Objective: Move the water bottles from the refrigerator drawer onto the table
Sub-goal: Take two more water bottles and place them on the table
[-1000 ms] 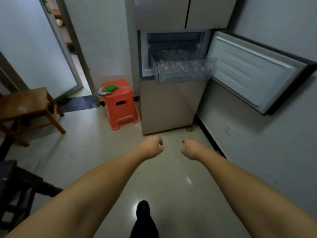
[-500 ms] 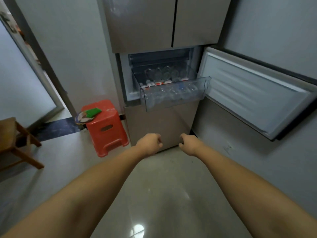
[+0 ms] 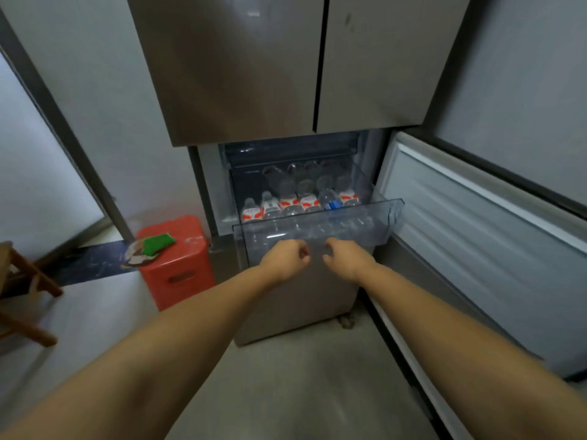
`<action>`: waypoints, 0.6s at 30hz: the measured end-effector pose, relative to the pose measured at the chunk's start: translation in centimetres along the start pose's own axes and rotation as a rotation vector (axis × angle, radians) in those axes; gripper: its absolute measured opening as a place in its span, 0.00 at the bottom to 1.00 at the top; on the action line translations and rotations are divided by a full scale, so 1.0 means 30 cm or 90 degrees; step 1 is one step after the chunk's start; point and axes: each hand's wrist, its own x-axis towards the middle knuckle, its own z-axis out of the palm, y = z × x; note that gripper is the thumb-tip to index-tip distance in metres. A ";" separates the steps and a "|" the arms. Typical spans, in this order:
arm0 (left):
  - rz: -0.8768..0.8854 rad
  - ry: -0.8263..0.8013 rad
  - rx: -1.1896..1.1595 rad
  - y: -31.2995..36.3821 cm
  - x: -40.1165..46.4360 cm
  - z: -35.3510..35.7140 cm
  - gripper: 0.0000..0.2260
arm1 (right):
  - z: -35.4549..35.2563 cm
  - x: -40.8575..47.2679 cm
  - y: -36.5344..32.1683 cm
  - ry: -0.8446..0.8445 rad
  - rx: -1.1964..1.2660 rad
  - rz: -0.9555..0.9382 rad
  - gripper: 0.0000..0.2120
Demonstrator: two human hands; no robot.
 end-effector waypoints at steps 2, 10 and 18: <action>-0.012 0.055 -0.021 0.037 0.121 -0.028 0.09 | -0.069 0.107 0.026 0.031 0.005 -0.037 0.17; -0.103 0.155 -0.085 0.013 0.432 -0.095 0.09 | -0.173 0.441 0.040 0.161 0.114 -0.087 0.15; -0.268 0.077 -0.175 -0.193 0.785 -0.100 0.13 | -0.147 0.831 0.036 0.065 0.114 -0.036 0.19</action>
